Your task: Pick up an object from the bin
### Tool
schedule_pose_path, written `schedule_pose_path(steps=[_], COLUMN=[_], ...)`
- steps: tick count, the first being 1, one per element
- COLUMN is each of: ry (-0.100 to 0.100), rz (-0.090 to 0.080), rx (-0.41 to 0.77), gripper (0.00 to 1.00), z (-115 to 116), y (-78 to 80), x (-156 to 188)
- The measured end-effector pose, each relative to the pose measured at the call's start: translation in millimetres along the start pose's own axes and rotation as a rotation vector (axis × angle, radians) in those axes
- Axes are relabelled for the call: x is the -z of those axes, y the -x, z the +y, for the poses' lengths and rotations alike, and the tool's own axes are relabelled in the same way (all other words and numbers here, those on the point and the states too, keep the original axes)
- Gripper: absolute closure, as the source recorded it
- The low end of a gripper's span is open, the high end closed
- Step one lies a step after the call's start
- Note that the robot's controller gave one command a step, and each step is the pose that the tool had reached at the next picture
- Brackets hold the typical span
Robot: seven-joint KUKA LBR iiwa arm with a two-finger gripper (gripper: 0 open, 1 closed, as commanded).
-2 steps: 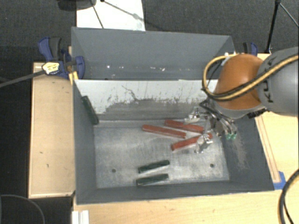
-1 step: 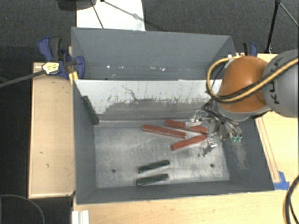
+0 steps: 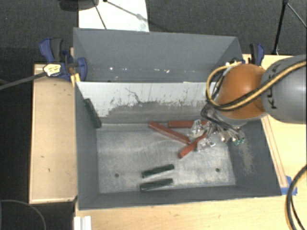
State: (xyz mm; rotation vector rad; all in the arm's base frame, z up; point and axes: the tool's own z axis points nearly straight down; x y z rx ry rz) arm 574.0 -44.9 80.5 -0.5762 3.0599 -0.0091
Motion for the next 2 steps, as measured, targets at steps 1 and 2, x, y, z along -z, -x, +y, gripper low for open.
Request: schedule_pose_path(steps=[1,2], ry=[0.000,0.010], rz=[0.000,0.023], rx=[0.000,0.005], gripper=[1.00,1.00], z=[0,-8], y=[-0.1,-1.1], x=[0,129])
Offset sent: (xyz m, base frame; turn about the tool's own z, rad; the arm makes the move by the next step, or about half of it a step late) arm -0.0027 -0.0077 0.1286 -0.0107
